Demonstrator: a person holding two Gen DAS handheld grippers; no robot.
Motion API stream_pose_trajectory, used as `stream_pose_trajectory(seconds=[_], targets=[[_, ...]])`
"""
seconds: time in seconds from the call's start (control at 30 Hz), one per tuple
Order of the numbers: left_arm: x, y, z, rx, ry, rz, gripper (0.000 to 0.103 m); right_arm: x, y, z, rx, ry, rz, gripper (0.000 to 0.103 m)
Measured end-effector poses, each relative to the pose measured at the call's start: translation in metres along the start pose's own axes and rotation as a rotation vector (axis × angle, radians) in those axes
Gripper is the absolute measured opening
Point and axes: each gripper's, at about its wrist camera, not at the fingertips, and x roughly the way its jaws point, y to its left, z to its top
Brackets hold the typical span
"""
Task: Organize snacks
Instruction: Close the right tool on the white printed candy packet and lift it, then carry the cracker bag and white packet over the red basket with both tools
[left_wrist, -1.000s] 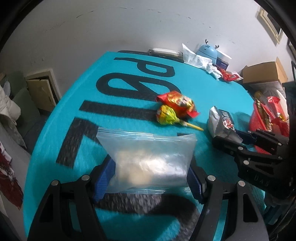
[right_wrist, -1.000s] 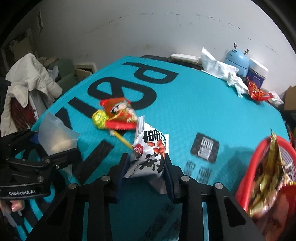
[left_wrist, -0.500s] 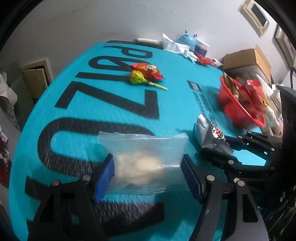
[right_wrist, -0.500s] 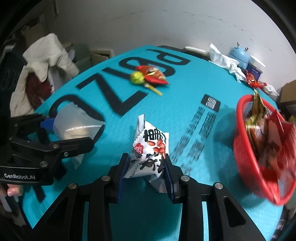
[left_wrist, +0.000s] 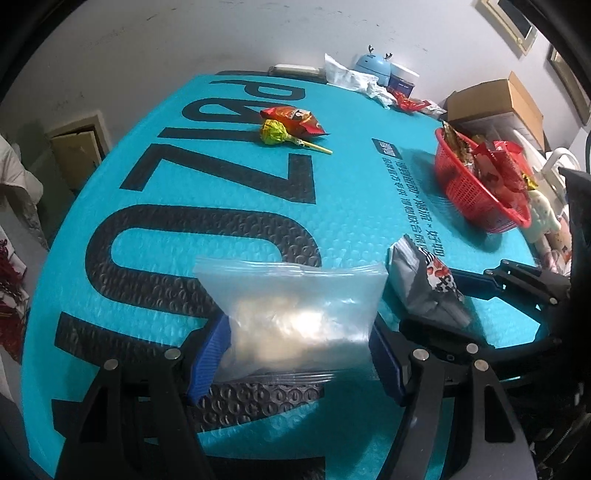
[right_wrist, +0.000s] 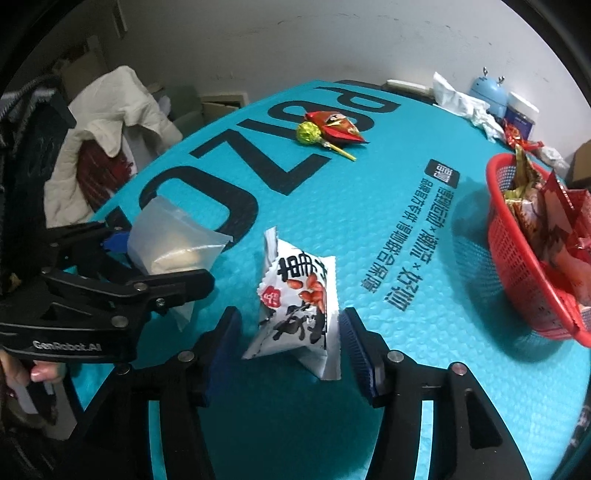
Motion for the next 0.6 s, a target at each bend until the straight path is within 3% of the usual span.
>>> stream_pose_trajectory(seconds=[0.27,0.33,0.43,0.47,0.6], targets=[[0.0047,0.0009,0.0051,-0.018,-0.021,0.025,0.071,0.0037,0.0005,0.0039,-0.018,-0.008,-0.015,0.055],[0.0041,0.0006,0.0036,-0.013,-0.032,0.026,0.071,0.0035,0.0032,0.0024,-0.046,-0.019,-0.024,0.047],[0.0029,-0.0016,0.0020,-0.007,-0.045,0.036,0.067,0.0024,0.0039,0.0000,-0.054,-0.031,-0.004,0.043],[0.0023,-0.0018,0.0014,-0.010,-0.050,0.038,0.065,0.0008,0.0043,-0.0001,-0.055,-0.037,0.010,0.032],[-0.0010,0.0006,0.0000,-0.032,-0.053,0.014,0.063,-0.0022,0.0059,-0.0016,-0.059,-0.041,0.010,0.032]])
